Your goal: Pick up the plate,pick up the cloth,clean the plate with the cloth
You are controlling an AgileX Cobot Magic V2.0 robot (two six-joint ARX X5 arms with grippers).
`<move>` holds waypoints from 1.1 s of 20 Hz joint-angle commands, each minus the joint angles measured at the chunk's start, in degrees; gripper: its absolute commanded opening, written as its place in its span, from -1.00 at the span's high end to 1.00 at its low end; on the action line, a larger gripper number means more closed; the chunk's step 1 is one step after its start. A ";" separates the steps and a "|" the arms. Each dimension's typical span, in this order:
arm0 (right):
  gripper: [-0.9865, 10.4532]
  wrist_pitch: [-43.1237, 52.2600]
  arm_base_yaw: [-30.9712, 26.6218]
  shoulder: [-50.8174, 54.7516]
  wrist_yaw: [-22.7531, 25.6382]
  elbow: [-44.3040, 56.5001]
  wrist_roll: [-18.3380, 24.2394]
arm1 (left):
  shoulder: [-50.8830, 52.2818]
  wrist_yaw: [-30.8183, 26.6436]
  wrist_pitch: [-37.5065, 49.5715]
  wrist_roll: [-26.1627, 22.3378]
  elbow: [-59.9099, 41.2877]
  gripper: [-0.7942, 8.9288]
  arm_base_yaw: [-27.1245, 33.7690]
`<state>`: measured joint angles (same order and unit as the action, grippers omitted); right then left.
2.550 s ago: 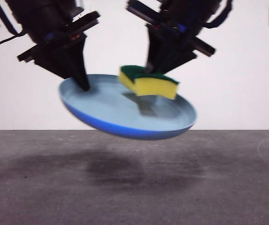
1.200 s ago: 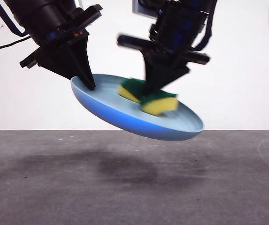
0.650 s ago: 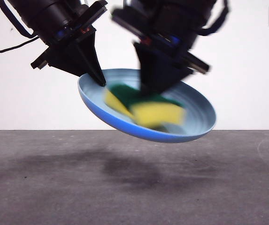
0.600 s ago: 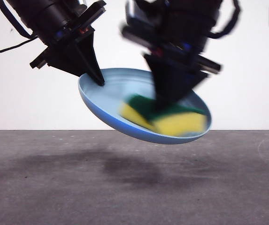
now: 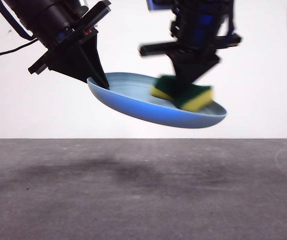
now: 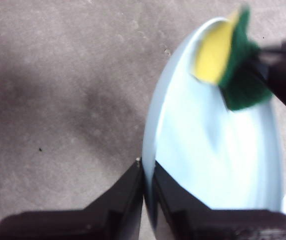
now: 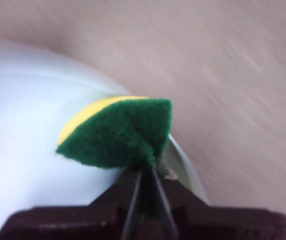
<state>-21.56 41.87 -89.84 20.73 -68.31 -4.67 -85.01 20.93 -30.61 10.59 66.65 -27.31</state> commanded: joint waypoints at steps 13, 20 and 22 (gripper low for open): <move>0.86 -8.79 -0.31 19.69 -15.67 0.72 -0.72 | -9.86 -20.72 2.14 -12.37 0.37 0.85 6.64; 0.86 -11.39 -0.31 30.42 -14.60 0.72 -0.70 | -18.38 -20.81 4.11 -12.33 0.37 0.46 10.23; 0.86 -11.52 -0.31 30.45 -9.29 0.72 -0.87 | -18.14 -20.41 6.21 -11.96 0.50 0.16 10.21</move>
<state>-33.15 41.56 -59.05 10.66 -68.01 -4.99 -103.00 0.49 -24.84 -0.99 67.29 -17.30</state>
